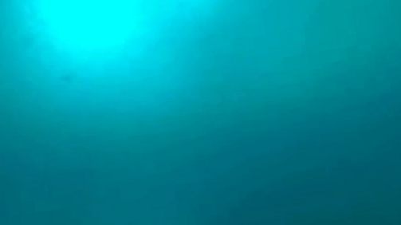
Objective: Sort silverware by color (type)
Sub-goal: Put the black spoon into the red bin, then adjust the green bin
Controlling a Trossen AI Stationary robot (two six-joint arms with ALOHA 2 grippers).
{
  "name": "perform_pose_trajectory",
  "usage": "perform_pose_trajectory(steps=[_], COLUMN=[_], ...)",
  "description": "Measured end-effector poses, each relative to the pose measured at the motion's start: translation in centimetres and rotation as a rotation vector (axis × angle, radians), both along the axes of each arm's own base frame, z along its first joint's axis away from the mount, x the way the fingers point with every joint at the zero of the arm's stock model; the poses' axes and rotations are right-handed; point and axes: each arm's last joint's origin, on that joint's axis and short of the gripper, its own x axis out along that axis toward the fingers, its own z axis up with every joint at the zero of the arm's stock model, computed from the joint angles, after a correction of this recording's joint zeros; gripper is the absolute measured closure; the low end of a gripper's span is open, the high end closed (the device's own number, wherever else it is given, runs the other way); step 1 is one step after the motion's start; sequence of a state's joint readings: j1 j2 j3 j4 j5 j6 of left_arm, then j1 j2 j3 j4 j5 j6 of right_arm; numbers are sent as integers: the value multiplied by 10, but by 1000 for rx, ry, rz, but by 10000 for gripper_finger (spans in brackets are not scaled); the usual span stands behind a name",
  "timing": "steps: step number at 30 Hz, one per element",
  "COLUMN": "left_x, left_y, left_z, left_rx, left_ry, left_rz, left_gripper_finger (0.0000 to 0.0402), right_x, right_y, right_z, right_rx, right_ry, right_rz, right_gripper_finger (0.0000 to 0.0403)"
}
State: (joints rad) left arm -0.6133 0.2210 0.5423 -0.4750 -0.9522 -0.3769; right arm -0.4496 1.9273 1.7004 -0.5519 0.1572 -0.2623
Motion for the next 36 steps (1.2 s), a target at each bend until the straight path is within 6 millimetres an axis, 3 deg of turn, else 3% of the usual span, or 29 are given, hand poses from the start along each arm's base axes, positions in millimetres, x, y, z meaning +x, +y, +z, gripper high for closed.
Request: perform_pose_trajectory(steps=[6,13,21,27,36], left_x=[0,3,21,43,68], left_y=[0,0,-10,-17,0], left_z=[0,-1,-9,-19,-33], left_rx=[-7,0,-27,-8,-64], left_ry=[-4,6,83,179,332], left_rz=[12,98,74,127,170], left_gripper_finger=[295,295,295,295,295], right_x=[-2,-18,-35,-37,-38], right_y=[2,15,26,31,32], right_z=[7,35,30,27,27], right_rx=[20,104,221,237,242], right_ry=[28,33,182,226,241], right_rz=[8,-75,-122,-117,-115], right_gripper_finger=[341,306,306,316,309])
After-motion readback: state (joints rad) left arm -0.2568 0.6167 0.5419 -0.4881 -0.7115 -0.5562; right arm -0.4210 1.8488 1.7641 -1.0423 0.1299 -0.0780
